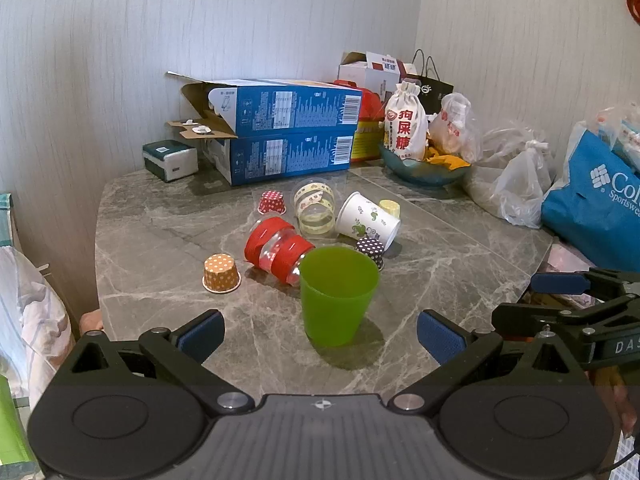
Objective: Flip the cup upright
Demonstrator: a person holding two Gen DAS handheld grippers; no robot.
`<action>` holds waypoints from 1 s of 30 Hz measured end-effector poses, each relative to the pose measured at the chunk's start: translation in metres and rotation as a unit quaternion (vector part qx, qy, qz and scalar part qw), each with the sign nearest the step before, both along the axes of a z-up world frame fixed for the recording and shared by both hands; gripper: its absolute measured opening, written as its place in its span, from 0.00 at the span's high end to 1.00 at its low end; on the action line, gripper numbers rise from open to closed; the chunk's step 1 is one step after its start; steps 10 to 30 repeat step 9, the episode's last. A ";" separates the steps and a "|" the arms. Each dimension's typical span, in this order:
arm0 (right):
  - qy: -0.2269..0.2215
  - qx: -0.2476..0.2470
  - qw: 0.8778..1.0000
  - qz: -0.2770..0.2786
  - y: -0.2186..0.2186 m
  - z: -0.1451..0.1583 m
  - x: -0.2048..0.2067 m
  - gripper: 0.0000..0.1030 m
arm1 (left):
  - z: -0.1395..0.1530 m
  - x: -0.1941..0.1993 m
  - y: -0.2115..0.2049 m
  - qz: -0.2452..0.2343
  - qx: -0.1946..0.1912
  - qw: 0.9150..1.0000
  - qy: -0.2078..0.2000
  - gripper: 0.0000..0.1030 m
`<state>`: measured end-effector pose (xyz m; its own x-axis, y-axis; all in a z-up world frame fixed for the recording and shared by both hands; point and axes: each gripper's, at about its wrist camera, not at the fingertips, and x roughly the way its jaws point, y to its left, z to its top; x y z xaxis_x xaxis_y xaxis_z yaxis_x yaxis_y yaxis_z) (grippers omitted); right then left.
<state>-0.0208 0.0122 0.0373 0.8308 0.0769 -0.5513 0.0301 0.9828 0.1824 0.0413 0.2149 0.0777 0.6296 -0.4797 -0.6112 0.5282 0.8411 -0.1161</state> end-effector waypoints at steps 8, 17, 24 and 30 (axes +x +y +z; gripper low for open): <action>0.003 0.001 1.000 -0.001 0.002 0.000 0.001 0.01 | -0.004 0.002 0.004 0.004 -0.011 1.000 -0.010 0.00; 0.002 0.003 1.000 -0.001 0.002 0.000 0.002 0.01 | -0.004 0.002 0.008 0.006 -0.015 1.000 -0.015 0.00; 0.002 0.003 1.000 -0.001 0.002 0.000 0.002 0.01 | -0.004 0.002 0.008 0.006 -0.015 1.000 -0.015 0.00; 0.002 0.003 1.000 -0.001 0.002 0.000 0.002 0.01 | -0.004 0.002 0.008 0.006 -0.015 1.000 -0.015 0.00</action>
